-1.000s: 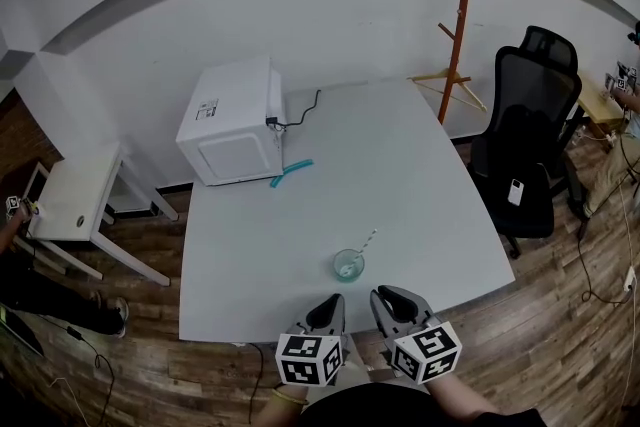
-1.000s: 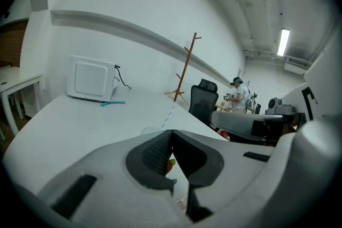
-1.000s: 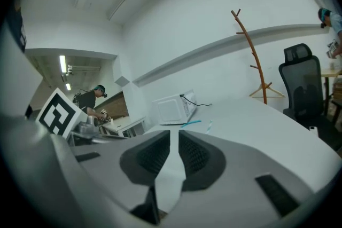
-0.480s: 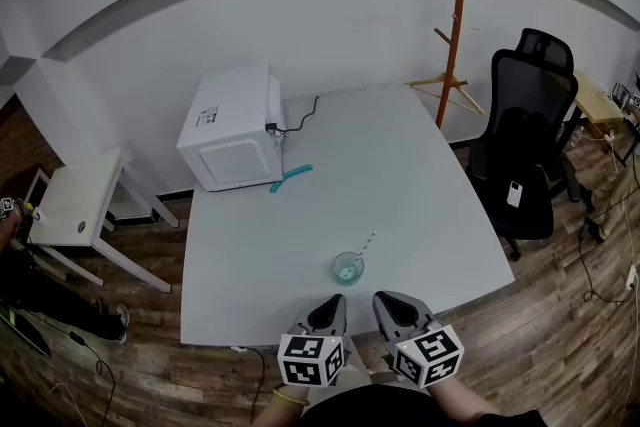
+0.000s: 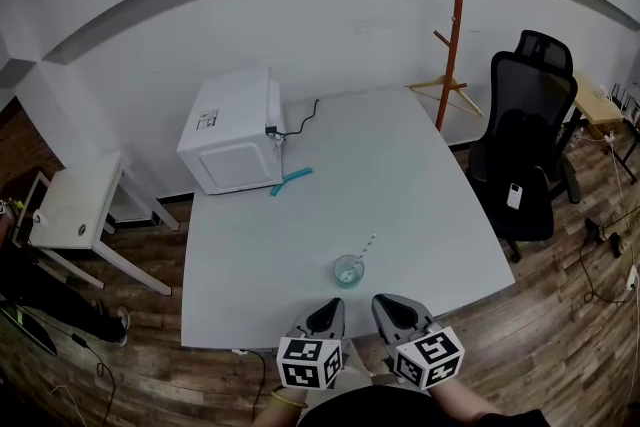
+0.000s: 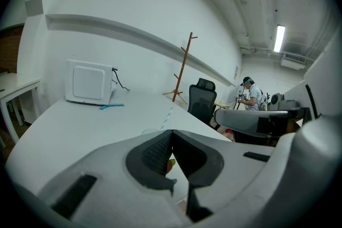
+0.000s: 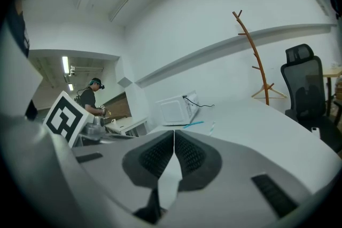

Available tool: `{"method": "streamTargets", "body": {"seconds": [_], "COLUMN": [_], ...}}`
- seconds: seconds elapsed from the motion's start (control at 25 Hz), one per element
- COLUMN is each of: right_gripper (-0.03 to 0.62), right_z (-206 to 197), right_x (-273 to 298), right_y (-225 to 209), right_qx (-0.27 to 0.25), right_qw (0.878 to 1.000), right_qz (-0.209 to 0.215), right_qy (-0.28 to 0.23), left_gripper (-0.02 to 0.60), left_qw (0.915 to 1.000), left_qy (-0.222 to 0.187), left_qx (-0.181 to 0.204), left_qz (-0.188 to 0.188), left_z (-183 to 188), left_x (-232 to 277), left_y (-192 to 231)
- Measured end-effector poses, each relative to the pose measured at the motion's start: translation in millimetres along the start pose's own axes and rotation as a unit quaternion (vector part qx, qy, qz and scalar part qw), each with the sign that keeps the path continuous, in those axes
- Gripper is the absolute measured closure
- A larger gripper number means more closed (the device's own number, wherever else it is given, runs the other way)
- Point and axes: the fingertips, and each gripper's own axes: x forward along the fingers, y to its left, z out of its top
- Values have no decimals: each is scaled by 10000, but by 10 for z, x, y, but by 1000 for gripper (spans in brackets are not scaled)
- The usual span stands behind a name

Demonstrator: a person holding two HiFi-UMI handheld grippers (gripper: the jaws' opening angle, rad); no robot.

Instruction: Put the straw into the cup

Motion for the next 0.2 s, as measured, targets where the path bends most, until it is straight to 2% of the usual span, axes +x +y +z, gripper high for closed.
{"method": "streamTargets", "body": {"seconds": [0.2], "right_gripper": [563], "right_z": [22], "right_x": [6], "right_y": [-1], "right_qx": [-51], "right_qw": [10000], "right_qz": [12], "right_qy": [-6], "left_gripper": [568], "left_qw": [10000], "left_qy": [-10], "left_qx": [-12], "left_qz": [8], "left_z": [15], "left_x": [-8], "left_y": [13]}}
